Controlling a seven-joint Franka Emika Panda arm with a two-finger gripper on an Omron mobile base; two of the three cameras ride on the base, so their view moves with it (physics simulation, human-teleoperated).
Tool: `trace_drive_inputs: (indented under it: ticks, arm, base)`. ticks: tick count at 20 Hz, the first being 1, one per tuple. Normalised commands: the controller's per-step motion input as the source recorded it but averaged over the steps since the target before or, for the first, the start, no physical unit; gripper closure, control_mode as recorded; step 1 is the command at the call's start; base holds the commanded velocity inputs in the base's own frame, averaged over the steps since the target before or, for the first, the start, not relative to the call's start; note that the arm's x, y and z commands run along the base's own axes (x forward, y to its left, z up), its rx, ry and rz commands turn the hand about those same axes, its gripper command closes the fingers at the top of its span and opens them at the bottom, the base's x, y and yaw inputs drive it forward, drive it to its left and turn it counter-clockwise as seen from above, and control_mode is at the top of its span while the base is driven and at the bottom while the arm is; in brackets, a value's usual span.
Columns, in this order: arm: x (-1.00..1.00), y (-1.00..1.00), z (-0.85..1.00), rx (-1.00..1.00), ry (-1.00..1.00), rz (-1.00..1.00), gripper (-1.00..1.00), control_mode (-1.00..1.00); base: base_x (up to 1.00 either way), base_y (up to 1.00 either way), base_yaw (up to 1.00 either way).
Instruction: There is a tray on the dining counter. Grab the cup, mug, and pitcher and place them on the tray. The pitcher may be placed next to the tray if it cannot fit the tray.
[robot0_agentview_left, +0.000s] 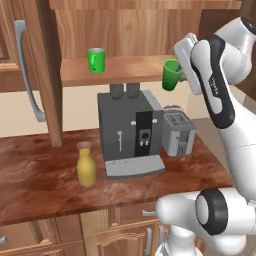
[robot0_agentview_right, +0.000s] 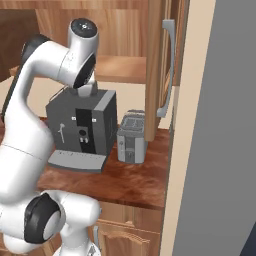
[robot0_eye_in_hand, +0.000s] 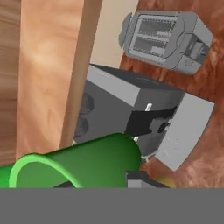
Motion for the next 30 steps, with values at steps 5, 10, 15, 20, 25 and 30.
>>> trace_drive_inputs:
  ticks: [5,10,15,20,25,30]
  arm:
    - [-0.91,0.0,0.0,-0.05,0.27,0.0,1.0,-1.0]
    - [-0.9,0.0,-0.14,-0.01,0.18,0.01,1.0,-1.0]
    - [-0.51,0.0,-0.22,-0.1,0.04,0.04,1.0,-1.0]
    - [-0.37,0.0,-0.32,-0.02,0.0,0.01,1.0,-1.0]
    - [-0.29,0.0,-0.21,0.0,0.0,0.0,1.0,-1.0]
    - [-0.17,0.0,0.0,0.0,0.01,0.0,1.0,1.0]
  base:
    - [0.0,0.0,0.0]
    - [0.0,0.0,0.0]
    - [0.0,0.0,0.0]
    - [0.0,0.0,0.0]
    - [0.0,0.0,0.0]
    - [-0.07,0.0,0.0]
